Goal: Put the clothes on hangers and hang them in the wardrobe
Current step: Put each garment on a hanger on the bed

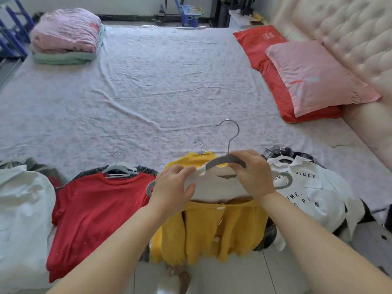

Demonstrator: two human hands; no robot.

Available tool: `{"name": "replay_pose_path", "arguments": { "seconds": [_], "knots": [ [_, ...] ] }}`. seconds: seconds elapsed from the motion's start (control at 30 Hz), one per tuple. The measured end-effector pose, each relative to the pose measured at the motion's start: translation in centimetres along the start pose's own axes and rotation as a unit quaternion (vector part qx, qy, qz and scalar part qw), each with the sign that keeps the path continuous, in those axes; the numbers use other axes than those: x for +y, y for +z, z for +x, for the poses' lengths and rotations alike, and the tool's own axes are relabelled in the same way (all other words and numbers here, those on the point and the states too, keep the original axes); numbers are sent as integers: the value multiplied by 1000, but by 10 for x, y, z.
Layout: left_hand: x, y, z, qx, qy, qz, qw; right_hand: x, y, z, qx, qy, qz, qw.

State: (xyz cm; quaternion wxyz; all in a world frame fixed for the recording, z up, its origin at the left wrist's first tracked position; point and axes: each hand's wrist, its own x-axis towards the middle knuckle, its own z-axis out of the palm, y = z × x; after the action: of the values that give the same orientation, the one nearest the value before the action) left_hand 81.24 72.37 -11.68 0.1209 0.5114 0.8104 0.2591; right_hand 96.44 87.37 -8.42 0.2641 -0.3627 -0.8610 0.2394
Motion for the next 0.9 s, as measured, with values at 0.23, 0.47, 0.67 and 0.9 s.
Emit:
{"name": "replay_pose_path", "arguments": {
  "seconds": [0.23,0.47,0.67,0.9],
  "knots": [
    [-41,27,71,-22,-41,-7,999,44,62,70,-62,32,3,998],
    [-80,78,128,-49,-105,5,993,101,127,125,-143,67,8,987],
    [-124,133,169,-72,-152,19,986,148,196,158,-197,101,13,975],
    [-173,194,197,-98,-196,25,975,201,275,182,-249,149,-51,956]
  ]
}}
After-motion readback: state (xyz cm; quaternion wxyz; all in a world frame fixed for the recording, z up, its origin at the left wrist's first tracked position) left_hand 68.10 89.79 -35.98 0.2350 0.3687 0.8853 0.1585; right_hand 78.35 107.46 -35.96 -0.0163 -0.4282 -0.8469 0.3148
